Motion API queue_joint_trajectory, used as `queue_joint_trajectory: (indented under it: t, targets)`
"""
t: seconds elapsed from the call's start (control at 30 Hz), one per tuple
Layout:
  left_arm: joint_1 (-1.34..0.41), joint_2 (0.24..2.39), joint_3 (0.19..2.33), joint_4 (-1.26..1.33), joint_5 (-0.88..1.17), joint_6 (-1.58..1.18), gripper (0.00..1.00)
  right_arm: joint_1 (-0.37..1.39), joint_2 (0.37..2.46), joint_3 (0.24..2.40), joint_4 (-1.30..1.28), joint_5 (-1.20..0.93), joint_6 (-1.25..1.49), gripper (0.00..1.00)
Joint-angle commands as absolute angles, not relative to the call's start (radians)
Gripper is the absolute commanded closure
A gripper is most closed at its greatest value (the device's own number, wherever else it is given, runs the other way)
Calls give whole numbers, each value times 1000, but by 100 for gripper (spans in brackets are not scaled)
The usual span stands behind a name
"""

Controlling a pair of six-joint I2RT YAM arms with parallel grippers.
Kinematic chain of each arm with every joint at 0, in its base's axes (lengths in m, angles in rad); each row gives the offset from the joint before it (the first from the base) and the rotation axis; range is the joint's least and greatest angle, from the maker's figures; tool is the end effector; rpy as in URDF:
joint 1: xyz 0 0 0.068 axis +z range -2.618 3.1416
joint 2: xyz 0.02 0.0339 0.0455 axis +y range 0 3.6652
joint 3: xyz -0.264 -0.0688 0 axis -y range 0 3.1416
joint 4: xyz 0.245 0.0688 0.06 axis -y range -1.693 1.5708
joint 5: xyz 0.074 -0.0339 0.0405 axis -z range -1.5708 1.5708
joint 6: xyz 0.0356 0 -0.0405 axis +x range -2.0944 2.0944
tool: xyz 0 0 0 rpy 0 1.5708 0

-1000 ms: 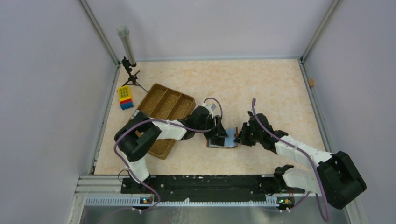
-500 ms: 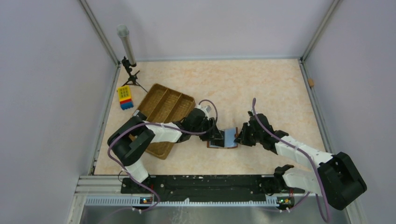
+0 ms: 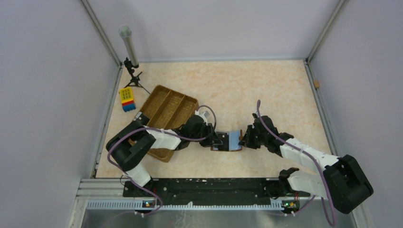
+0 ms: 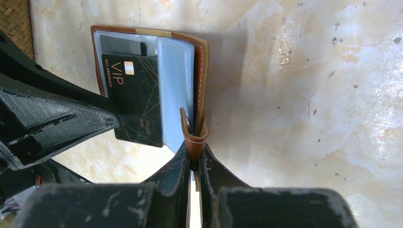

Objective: Put the credit cards into the card holder
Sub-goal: Insert the credit card into the card holder.

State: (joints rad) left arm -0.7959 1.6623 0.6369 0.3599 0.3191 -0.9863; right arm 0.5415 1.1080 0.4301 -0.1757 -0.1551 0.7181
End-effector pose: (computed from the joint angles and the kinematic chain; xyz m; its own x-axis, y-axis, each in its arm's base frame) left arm 0.2070 -0.2274 0.1315 -0.9482 -0.1636 -0.2725 0.1093 0.6372 -0.7629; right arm 0.1706 0.1090 0.1605 -0.8787 0.2301 -0.4184 -0.0241 0.8537 0.5201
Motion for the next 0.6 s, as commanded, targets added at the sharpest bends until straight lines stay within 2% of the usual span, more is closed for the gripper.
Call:
queue_joint_trajectory:
  t: [0.0, 0.13, 0.57]
  targets:
    - [-789, 1702, 582, 440, 318, -1035, 71, 552, 1091, 438, -187, -140, 707, 100]
    - [-790, 1732, 551, 557, 342, -1086, 74, 551, 1092, 438, -187, -141, 707, 100]
    - [-788, 1763, 515, 698, 329, -1145, 79, 551, 1095, 437, -186, -141, 709, 100]
